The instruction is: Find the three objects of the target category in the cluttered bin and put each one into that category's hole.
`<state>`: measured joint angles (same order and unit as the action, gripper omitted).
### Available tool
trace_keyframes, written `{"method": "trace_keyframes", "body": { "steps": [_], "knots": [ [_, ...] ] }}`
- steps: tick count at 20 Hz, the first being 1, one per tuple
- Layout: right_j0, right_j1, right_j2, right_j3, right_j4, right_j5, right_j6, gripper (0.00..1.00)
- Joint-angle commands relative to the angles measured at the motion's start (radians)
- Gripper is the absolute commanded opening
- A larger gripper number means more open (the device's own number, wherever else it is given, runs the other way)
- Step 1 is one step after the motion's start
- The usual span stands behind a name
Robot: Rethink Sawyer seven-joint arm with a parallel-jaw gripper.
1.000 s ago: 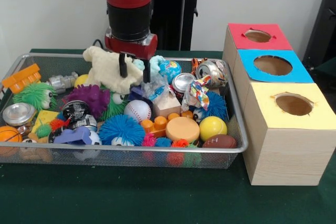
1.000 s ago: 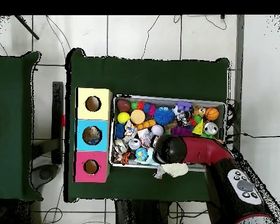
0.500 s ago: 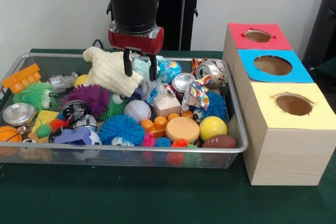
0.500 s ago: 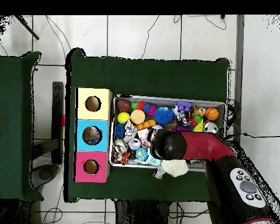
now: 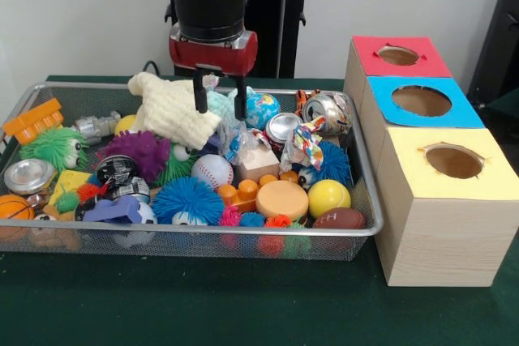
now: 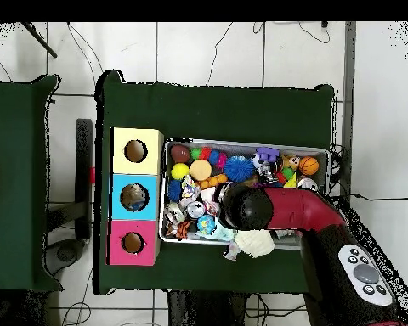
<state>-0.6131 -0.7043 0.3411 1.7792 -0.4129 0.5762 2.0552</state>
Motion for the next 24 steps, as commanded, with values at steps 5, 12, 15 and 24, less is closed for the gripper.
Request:
{"method": "trace_keyframes", "body": {
  "steps": [5, 12, 15, 24],
  "knots": [
    [0.019, 0.075, 0.034, 0.013, -0.058, -0.010, -0.062, 1.00],
    [0.052, 0.139, -0.002, -0.020, -0.106, -0.073, -0.025, 1.00],
    [0.061, 0.155, -0.011, -0.026, -0.122, -0.092, -0.013, 1.00],
    [0.096, 0.197, -0.079, -0.090, -0.199, -0.163, 0.039, 1.00]
  ]
}}
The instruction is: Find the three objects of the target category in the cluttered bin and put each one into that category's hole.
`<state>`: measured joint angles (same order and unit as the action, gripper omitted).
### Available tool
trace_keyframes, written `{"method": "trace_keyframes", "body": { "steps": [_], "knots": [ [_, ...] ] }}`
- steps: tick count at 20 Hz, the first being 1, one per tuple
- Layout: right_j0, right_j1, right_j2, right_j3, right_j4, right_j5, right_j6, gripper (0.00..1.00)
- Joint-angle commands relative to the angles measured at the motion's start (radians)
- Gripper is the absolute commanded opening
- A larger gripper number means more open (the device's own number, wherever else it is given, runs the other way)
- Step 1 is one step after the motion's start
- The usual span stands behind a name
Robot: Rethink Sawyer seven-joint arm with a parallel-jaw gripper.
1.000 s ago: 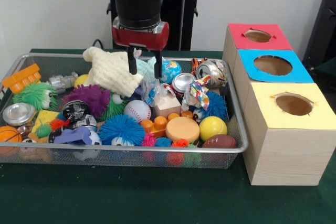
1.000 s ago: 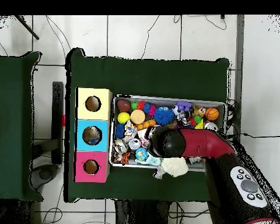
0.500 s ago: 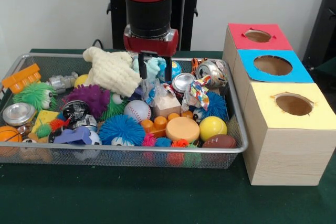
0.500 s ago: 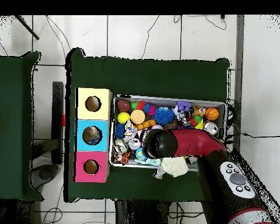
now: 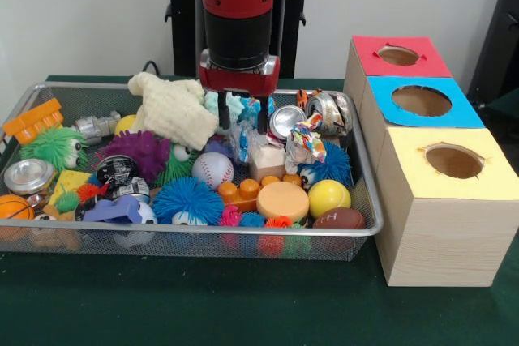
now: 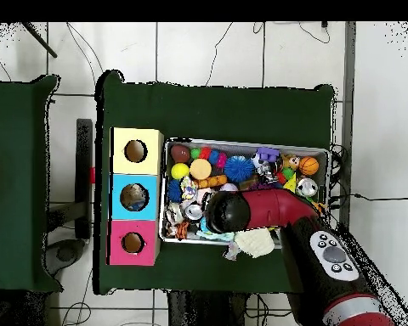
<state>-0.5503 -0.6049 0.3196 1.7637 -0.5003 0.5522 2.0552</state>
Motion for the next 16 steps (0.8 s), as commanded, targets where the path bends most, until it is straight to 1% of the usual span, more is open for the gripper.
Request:
{"method": "trace_keyframes", "body": {
  "steps": [1, 6, 9, 10, 16],
  "knots": [
    [0.034, 0.099, -0.066, -0.085, -0.117, -0.142, 0.040, 1.00],
    [0.007, 0.118, -0.056, -0.109, -0.123, -0.164, -0.004, 1.00],
    [-0.001, 0.120, -0.053, -0.096, -0.116, -0.201, 0.002, 1.00],
    [-0.004, 0.121, -0.053, -0.091, -0.111, -0.212, 0.006, 0.00],
    [0.035, 0.110, -0.093, -0.081, -0.098, -0.225, 0.044, 0.00]
  ]
}}
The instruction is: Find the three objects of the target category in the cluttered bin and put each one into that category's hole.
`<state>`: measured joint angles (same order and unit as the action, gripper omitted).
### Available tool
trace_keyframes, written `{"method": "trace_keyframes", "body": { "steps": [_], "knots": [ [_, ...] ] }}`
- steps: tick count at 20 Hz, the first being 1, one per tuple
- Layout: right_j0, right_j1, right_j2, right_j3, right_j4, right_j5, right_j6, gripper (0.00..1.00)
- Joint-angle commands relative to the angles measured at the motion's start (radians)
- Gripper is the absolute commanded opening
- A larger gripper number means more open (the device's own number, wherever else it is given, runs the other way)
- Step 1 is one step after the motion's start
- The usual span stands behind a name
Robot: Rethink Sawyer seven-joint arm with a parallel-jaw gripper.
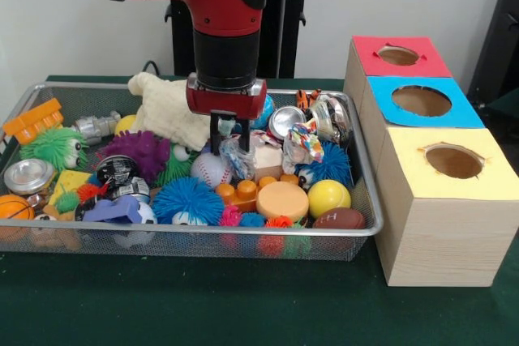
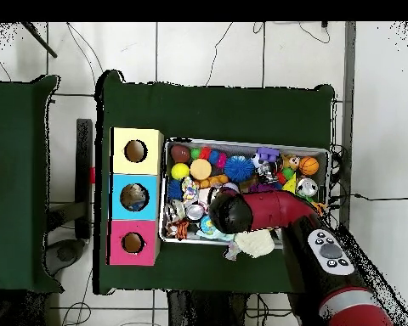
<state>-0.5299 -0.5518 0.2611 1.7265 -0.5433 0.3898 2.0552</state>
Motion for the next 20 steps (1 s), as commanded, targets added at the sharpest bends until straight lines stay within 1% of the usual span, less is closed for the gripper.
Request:
{"method": "trace_keyframes", "body": {
  "steps": [1, 3, 6, 8, 11, 12, 15, 20],
  "knots": [
    [0.023, 0.056, -0.044, -0.044, -0.055, -0.067, 0.053, 0.00],
    [0.043, 0.048, -0.055, -0.047, -0.048, -0.055, 0.058, 0.00],
    [0.046, 0.013, -0.051, -0.009, -0.005, -0.026, 0.072, 0.00],
    [0.053, -0.038, -0.043, 0.033, 0.018, -0.007, 0.078, 0.00],
    [0.038, -0.146, -0.002, 0.112, 0.091, 0.076, 0.061, 0.00],
    [0.025, -0.171, 0.018, 0.133, 0.117, 0.107, 0.047, 0.00],
    [0.009, -0.224, 0.041, 0.167, 0.165, 0.157, 0.018, 0.00],
    [0.002, -0.314, 0.060, 0.199, 0.231, 0.225, -0.025, 0.00]
  ]
}}
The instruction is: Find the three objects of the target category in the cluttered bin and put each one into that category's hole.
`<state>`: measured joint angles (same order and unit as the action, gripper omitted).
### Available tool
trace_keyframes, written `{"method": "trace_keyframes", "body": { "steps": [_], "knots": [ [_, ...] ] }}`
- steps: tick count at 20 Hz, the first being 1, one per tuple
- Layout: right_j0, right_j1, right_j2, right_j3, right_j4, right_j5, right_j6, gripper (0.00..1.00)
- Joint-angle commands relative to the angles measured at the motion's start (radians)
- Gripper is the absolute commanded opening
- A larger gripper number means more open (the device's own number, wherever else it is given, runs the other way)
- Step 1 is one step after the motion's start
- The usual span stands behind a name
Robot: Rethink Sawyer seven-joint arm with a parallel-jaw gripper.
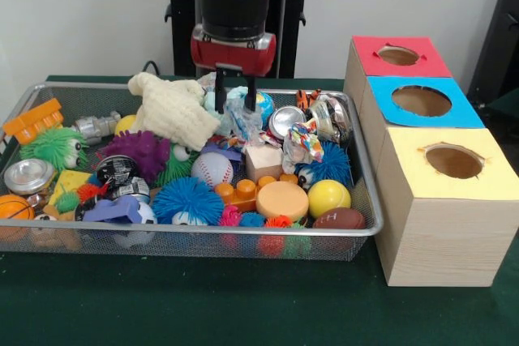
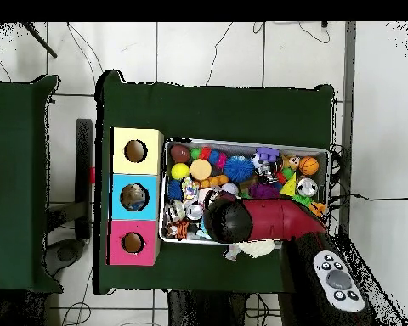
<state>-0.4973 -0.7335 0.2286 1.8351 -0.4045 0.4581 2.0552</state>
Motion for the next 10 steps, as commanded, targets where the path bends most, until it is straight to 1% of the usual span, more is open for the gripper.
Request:
{"method": "trace_keyframes", "body": {
  "steps": [1, 4, 6, 8, 10],
  "knots": [
    [-0.034, -0.146, 0.099, 0.096, 0.105, 0.166, -0.033, 0.00],
    [-0.036, -0.191, 0.107, 0.107, 0.141, 0.208, -0.051, 0.00],
    [-0.031, -0.211, 0.110, 0.118, 0.164, 0.225, -0.046, 0.00],
    [-0.014, -0.226, 0.105, 0.140, 0.176, 0.208, -0.023, 0.00],
    [0.005, -0.221, 0.101, 0.148, 0.181, 0.187, 0.001, 0.00]
  ]
}}
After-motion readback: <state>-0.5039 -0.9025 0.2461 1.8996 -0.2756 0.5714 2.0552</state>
